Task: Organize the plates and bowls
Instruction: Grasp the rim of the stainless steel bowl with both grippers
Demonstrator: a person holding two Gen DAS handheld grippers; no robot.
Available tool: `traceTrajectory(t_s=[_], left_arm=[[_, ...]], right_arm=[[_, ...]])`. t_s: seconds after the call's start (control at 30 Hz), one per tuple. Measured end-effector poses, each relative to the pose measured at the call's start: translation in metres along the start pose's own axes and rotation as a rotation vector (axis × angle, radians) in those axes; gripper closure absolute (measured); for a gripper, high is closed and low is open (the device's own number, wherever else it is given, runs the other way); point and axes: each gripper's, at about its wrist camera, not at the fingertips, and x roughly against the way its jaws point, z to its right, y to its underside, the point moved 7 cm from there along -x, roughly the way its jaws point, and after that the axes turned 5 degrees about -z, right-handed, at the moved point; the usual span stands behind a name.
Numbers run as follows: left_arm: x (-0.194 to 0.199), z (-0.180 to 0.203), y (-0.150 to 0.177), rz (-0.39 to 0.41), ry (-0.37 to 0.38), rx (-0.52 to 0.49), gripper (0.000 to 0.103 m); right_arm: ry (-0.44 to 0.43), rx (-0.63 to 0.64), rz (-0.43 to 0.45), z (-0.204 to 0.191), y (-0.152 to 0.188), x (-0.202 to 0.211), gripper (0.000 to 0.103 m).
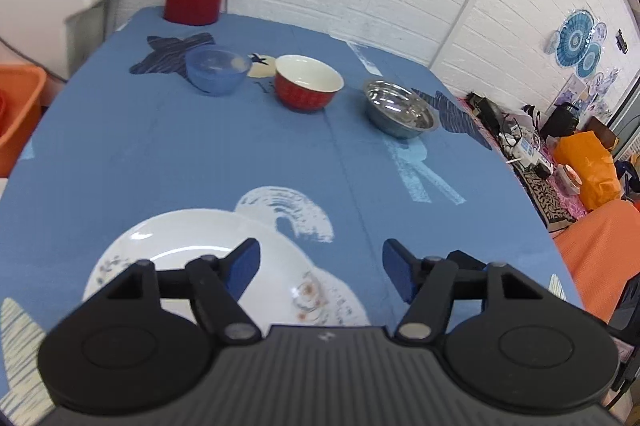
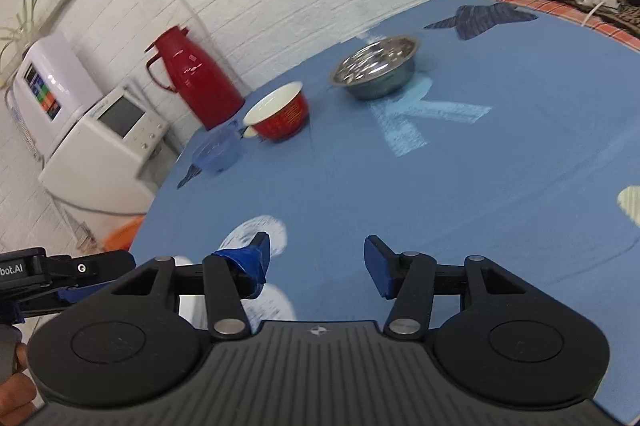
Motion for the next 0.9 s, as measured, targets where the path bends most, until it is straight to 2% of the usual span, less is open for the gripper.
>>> traceTrajectory(t_s=[0.07, 0.23, 0.3, 0.37, 0.47, 0.57, 0.7, 0.9], left_arm=[[-0.022, 0.020, -0.017, -0.024, 0.019, 0.000, 0.037], [-0.090, 0.064, -0.069, -0.092, 0.066, 0.065, 0.036], [-0.119, 0.079, -0.093, -0.104, 0.071, 0.073, 0.036], [-0.146, 0.088, -0.114, -0.104, 0.059, 0.090, 0.036], [-0.183, 0.091, -0.141, -0.097, 0.054, 0.131, 0.036], [-0.218, 0.084, -0.156, -0.116, 0.003, 0.178, 0.036], [-0.252, 0.076, -0.164, -0.147, -0.029, 0.221, 0.036], [-0.279, 0.070, -0.170, -0.159, -0.076, 0.216, 0.036]], right_arm=[[0.040, 0.002, 0.010, 0.019, -0.017, -0.001, 0.064], [0.076, 0.031, -0.037, 0.061, -0.072, -0.026, 0.064], [0.056, 0.033, -0.054, 0.072, -0.098, -0.039, 0.064], [0.059, 0.051, -0.063, 0.079, -0.125, -0.055, 0.064], [0.113, 0.087, -0.061, 0.088, -0.165, -0.083, 0.064], [0.168, 0.144, -0.069, 0.096, -0.198, -0.122, 0.064], [0.185, 0.205, -0.117, 0.095, -0.218, -0.175, 0.065], [0.207, 0.344, -0.200, 0.079, -0.215, -0.227, 0.065]])
